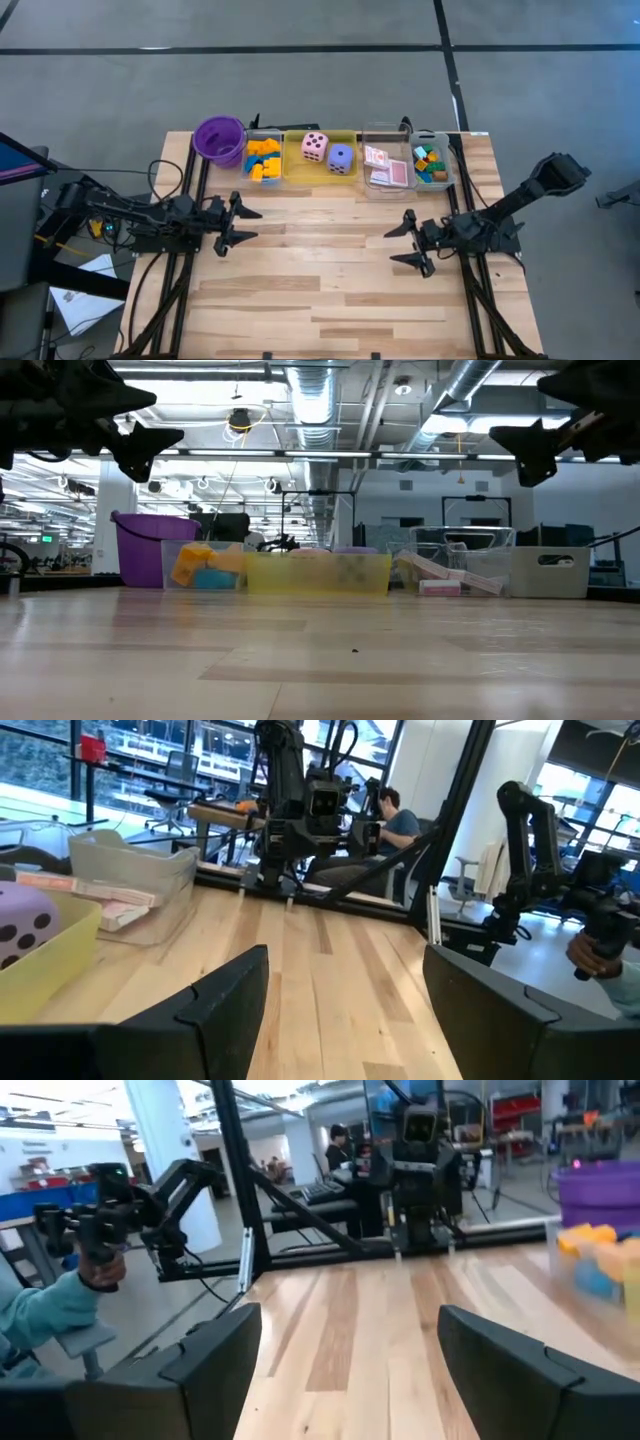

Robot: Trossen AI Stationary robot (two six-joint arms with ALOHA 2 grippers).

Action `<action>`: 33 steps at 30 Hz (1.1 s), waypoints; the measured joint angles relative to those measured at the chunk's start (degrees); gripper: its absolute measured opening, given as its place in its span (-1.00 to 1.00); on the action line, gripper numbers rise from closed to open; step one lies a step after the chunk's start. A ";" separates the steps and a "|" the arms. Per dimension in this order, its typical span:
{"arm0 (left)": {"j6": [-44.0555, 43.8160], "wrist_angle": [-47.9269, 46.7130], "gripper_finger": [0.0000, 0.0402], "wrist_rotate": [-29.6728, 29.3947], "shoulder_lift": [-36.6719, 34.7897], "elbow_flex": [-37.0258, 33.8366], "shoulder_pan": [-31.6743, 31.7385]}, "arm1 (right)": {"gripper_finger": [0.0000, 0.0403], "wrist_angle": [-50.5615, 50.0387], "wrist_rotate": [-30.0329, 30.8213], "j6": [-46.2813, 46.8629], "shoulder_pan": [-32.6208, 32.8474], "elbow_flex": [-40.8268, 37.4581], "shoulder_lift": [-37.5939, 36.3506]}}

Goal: Pick & Place Toys
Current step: Return to Home Position

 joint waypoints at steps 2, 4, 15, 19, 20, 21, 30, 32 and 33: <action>0.00 -0.17 0.29 0.00 0.01 0.00 0.00 | 0.47 -0.35 0.04 1.70 0.02 0.00 0.01; 0.06 -0.06 0.29 -0.01 0.00 0.00 0.00 | 0.47 -2.06 0.04 2.13 0.02 0.00 -0.01; 0.07 0.10 0.29 -0.24 0.00 0.00 0.00 | 0.47 -3.62 0.02 2.13 0.07 -0.04 -0.01; 0.07 0.15 0.29 -0.22 0.00 0.00 0.00 | 0.47 -3.53 0.01 2.13 0.07 -0.07 0.01; 0.07 0.15 0.29 -0.22 0.00 0.00 0.00 | 0.47 -3.53 0.01 2.13 0.07 -0.07 0.01; 0.07 0.15 0.29 -0.20 0.00 0.00 0.00 | 0.47 -3.51 0.00 2.13 0.07 -0.07 0.01; 0.08 0.17 0.29 -0.16 0.00 0.00 0.00 | 0.47 -3.48 -0.01 2.13 0.07 -0.09 0.03; 0.08 0.17 0.29 -0.16 0.00 0.00 0.00 | 0.47 -3.47 -0.03 2.13 0.07 -0.09 0.03; 0.07 0.15 0.29 -0.15 0.00 0.00 0.00 | 0.47 -3.48 -0.03 2.13 0.07 -0.09 0.03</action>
